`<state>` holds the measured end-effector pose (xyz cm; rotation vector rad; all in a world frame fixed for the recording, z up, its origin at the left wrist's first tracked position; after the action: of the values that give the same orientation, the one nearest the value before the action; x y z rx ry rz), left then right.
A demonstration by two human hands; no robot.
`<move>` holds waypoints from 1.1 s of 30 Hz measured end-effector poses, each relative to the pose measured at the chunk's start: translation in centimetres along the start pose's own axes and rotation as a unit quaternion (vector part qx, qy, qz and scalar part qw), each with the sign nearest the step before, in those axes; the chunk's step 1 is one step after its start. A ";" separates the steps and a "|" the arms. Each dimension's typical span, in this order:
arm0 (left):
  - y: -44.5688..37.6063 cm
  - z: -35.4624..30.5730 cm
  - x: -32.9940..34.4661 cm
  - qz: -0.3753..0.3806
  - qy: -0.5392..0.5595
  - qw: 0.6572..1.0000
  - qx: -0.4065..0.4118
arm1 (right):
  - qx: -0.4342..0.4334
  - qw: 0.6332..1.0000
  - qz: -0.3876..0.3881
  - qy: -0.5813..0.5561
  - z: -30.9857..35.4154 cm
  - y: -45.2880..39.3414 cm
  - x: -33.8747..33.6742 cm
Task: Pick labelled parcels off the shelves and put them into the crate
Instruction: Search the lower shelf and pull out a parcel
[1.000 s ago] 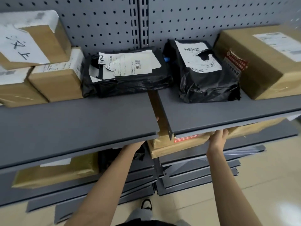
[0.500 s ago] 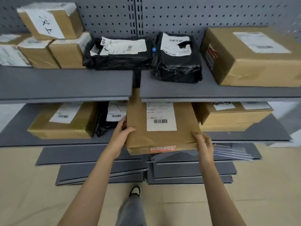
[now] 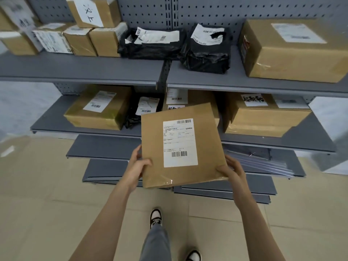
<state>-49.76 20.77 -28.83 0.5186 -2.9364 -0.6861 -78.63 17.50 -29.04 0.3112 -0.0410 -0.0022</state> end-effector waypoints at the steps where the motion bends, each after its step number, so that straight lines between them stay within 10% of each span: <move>1: 0.1 0.2 -0.1 -0.002 0.009 1.000 -0.004 | -0.007 1.000 0.003 0.002 0.2 0.2 0.1; 10: 1.5 0.6 -0.6 -0.025 0.092 0.995 -0.011 | -0.023 0.998 0.014 0.062 1.2 -0.1 0.3; 20: 2.0 -6.7 -2.1 -0.095 -0.169 0.964 0.180 | 0.110 0.993 -0.030 -0.030 -0.2 -2.1 3.6; 33: -4.3 -8.7 -10.2 -0.044 -0.037 0.996 0.065 | -0.040 0.999 0.027 -0.003 2.8 -2.7 11.0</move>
<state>-37.50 17.05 -22.94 0.6528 -3.0590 -0.5370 -67.70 14.01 -26.74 0.2304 -0.0548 0.0481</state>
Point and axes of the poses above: each hand's wrist, its own y-axis away from the middle knuckle, its own x-axis out of the palm, z = x × y, the point moved 1 cm from there along -y, towards the middle knuckle
